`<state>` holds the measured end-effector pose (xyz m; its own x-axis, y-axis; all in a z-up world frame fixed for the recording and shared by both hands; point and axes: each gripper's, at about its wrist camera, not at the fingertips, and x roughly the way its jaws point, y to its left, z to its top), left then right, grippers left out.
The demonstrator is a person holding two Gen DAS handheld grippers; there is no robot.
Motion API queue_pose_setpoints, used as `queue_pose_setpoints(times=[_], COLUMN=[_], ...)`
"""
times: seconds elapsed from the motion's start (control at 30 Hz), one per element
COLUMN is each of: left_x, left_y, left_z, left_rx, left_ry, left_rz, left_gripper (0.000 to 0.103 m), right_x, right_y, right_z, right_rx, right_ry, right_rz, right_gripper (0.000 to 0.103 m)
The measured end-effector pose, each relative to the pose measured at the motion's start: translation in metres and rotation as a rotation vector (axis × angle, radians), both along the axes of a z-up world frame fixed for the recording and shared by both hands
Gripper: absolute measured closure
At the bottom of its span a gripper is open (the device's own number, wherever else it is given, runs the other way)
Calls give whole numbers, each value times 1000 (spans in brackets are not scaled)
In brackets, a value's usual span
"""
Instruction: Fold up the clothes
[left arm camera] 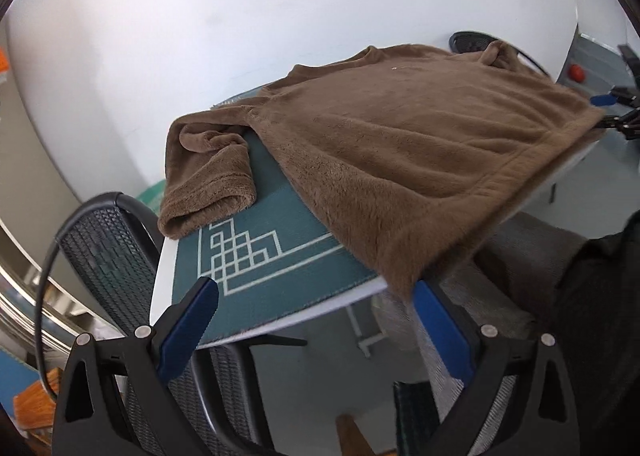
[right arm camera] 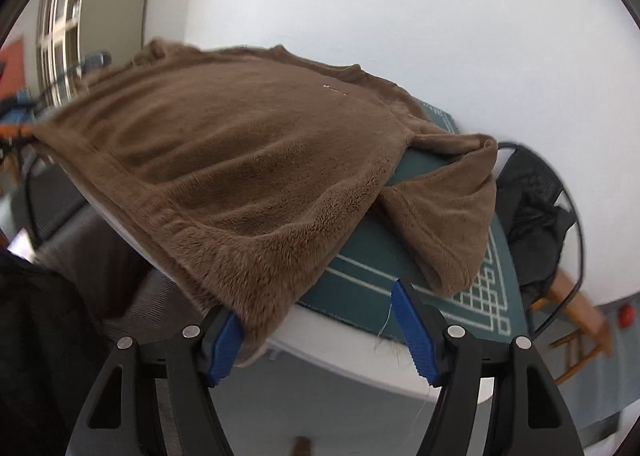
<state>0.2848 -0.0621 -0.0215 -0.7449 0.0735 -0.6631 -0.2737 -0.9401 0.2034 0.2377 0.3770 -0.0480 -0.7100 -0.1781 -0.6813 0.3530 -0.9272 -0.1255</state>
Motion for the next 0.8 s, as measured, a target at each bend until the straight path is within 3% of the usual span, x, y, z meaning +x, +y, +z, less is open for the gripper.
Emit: queue_pose_setpoints(times=[0.07,0.23,0.33,0.43,0.57,0.8], left_x=[3,-10,-35,-65,-93,-98], left_y=[-6,-7,16,53,87,95], left_z=[13,59,68,52,16,-23], left_rx=[61,296,344,302,244,159], left_ry=[15,146,172,128,-4,-118], left_rz=[0,-30,-64,-82,-104,-66], left_gripper=[3,3,3,3,3,3], right_x=[-2,-15,-32,-49,-66,-74], right_y=[6,8,-10,-34,-54,-46], right_z=[8,28,39,38,24,-22], right_rx=[-94,-303,-375,-342,-263,-77], right_ry=[-8,-11,4,-12,-83,-265], right_rz=[4,37,81,88,109,119], right_gripper=[32,32,32,32,32,32])
